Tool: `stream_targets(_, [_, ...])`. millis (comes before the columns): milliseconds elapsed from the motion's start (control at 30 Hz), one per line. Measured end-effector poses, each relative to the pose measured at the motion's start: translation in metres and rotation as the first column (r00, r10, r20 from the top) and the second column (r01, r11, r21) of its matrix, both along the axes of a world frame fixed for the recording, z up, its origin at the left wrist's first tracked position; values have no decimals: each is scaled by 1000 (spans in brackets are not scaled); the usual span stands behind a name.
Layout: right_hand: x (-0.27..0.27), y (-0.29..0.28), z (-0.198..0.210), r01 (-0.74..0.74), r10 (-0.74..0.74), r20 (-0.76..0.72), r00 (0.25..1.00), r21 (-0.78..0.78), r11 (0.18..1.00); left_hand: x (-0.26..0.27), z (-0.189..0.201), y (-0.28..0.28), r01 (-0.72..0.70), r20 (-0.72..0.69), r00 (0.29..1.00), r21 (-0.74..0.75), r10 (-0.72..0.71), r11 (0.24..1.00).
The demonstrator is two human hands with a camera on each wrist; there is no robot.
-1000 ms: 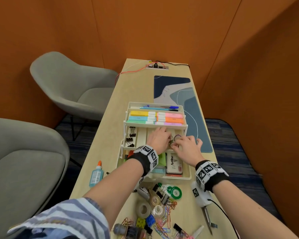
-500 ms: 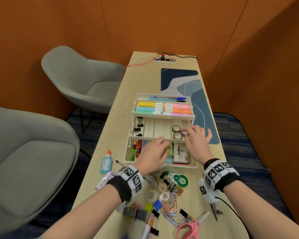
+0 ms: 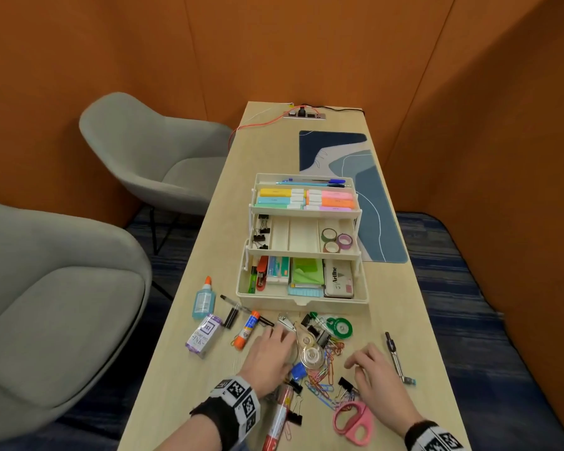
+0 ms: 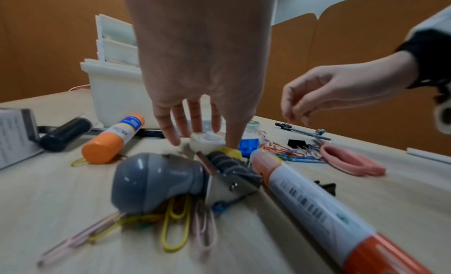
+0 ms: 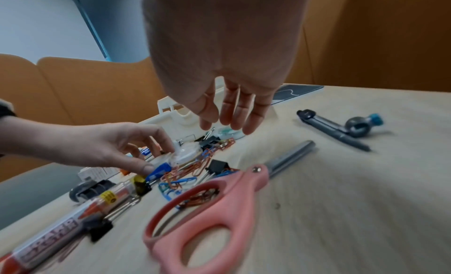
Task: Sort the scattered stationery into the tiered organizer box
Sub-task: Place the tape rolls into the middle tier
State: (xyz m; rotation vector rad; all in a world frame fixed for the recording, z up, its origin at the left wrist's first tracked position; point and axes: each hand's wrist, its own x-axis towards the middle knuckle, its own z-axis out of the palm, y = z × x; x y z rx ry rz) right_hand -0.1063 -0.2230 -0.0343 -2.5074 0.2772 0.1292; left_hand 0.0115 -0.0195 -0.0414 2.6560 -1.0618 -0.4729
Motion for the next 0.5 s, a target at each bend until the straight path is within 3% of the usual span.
stream_targets(167, [1, -8, 6, 43, -42, 41, 998, -9, 999, 3, 10, -4, 6, -55, 998, -33, -8, 999])
stream_targets(333, [27, -8, 28, 80, -89, 132, 987, 68, 994, 28, 52, -30, -30, -60, 998, -285, 13, 958])
stream_targets(400, [47, -6, 47, 33, -57, 210, 976, 115, 993, 44, 72, -48, -91, -125, 991, -367, 48, 926])
stream_targets(500, [84, -6, 74, -74, 34, 209, 977, 185, 980, 66, 91, -67, -208, -281, 957, -466, 79, 860])
